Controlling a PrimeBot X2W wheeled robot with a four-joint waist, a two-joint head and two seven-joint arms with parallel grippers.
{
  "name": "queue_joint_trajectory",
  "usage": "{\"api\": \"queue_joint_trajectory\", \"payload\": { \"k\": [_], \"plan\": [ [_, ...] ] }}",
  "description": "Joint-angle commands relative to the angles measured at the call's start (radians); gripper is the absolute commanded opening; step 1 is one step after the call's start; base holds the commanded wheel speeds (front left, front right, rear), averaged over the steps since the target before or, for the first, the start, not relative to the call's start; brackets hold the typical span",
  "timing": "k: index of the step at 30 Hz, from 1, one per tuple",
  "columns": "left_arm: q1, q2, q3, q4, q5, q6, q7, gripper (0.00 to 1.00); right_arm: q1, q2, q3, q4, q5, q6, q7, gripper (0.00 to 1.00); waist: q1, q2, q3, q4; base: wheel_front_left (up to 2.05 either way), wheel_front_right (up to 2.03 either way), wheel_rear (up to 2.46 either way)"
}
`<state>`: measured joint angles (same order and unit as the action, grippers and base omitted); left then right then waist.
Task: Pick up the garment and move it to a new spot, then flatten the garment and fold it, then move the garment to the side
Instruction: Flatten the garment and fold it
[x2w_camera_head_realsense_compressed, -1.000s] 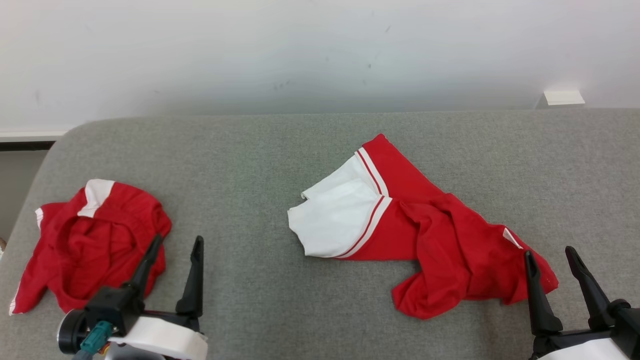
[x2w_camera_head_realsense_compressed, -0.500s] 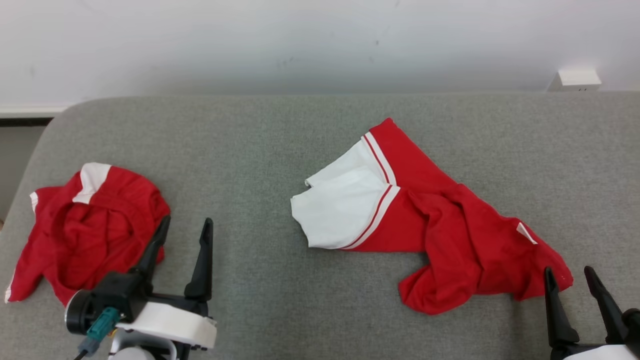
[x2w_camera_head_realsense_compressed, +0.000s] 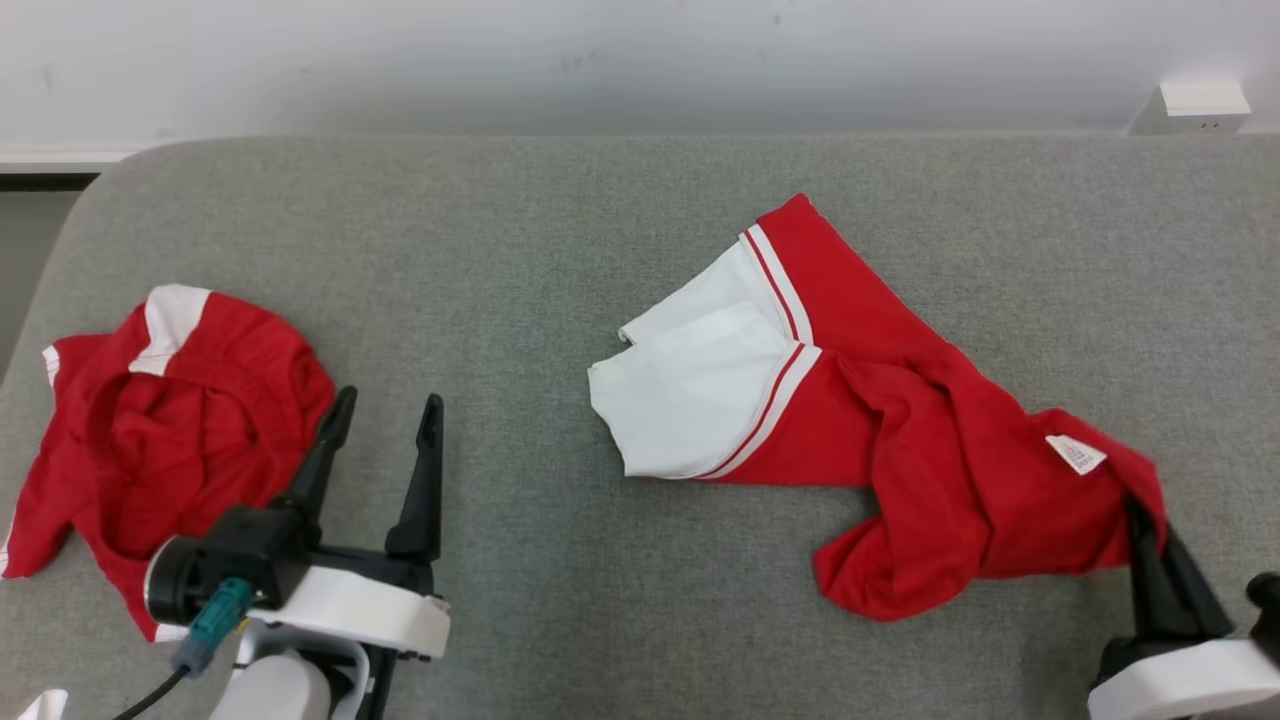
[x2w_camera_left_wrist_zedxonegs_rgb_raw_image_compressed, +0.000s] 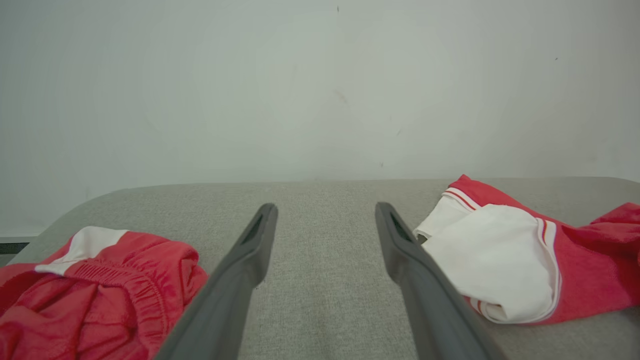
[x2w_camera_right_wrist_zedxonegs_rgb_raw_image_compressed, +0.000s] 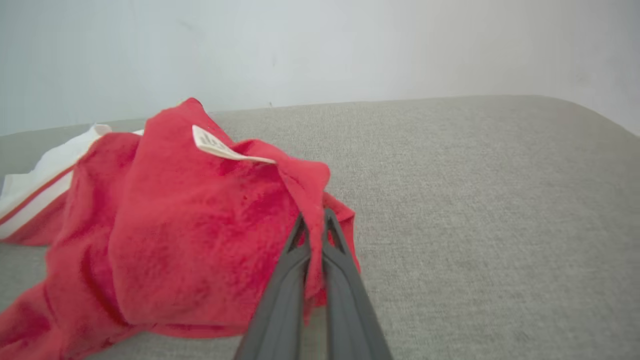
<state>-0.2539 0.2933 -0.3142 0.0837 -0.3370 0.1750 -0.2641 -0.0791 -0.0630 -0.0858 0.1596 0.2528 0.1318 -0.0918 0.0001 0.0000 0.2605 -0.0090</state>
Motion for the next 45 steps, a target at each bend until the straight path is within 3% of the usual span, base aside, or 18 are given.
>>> {"api": "queue_joint_trajectory", "payload": {
  "k": [1, 5, 9, 19, 20, 21, 26, 30, 36, 45],
  "plan": [
    [-0.010, -0.001, 0.006, -0.001, 0.005, -0.004, 0.000, 1.00, -0.017, -0.013, -0.006, -0.010, -0.001, -0.002, -0.007, 0.00, -0.0001, 0.0000, 0.002, 0.000, 0.00, 0.00, 0.00],
    [-0.016, -0.010, 0.018, -0.015, 0.017, -0.004, 0.000, 1.00, -0.102, -0.067, -0.036, -0.043, -0.017, -0.002, -0.014, 0.00, -0.0001, 0.0000, 0.014, -0.005, 0.00, 0.00, 0.00],
    [-0.027, -0.015, 0.025, -0.025, 0.027, -0.007, 0.000, 1.00, -0.212, -0.119, -0.075, -0.001, -0.032, -0.002, -0.002, 0.00, -0.0001, 0.0000, 0.035, -0.006, 0.00, 0.00, 0.00],
    [-0.079, -0.040, 0.024, -0.041, 0.059, -0.024, 0.000, 1.00, -0.495, -0.245, -0.141, 0.385, -0.031, -0.002, -0.010, 0.02, -0.0001, 0.0000, 0.119, 0.037, 0.00, 0.00, 0.00],
    [-0.081, -0.042, 0.026, -0.041, 0.060, -0.025, 0.000, 1.00, -0.514, -0.251, -0.139, 0.424, -0.033, -0.002, -0.018, 0.45, -0.0001, 0.0000, 0.122, 0.039, 0.00, 0.00, 0.00],
    [-0.083, -0.046, 0.028, -0.040, 0.061, -0.026, 0.000, 1.00, -0.532, -0.252, -0.136, 0.455, -0.027, -0.002, -0.030, 1.00, -0.0001, 0.0000, 0.123, 0.041, 0.00, 0.00, 0.00],
    [-0.074, -0.054, 0.039, -0.034, 0.065, -0.032, 0.000, 1.00, -0.565, -0.261, -0.106, 0.554, -0.020, -0.002, -0.102, 1.00, -0.0001, 0.0000, 0.118, 0.041, 0.00, 0.00, 0.00],
    [-0.053, -0.059, 0.052, -0.031, 0.071, -0.035, 0.000, 1.00, -0.528, -0.261, -0.088, 0.521, -0.014, -0.002, -0.153, 1.00, -0.0001, 0.0000, 0.095, 0.033, 0.00, 0.00, 0.00],
    [-0.020, -0.053, 0.072, -0.030, 0.077, -0.039, 0.000, 1.00, -0.403, -0.213, -0.082, 0.303, -0.053, -0.002, -0.172, 1.00, -0.0001, 0.0000, 0.047, 0.015, 0.00, 0.00, 0.00],
    [0.032, -0.051, 0.089, -0.032, 0.073, -0.040, 0.000, 1.00, -0.087, -0.050, -0.052, -0.044, -0.070, -0.002, -0.094, 1.00, -0.0001, 0.0000, -0.021, 0.008, 0.00, 0.00, 0.00]
  ]
}}
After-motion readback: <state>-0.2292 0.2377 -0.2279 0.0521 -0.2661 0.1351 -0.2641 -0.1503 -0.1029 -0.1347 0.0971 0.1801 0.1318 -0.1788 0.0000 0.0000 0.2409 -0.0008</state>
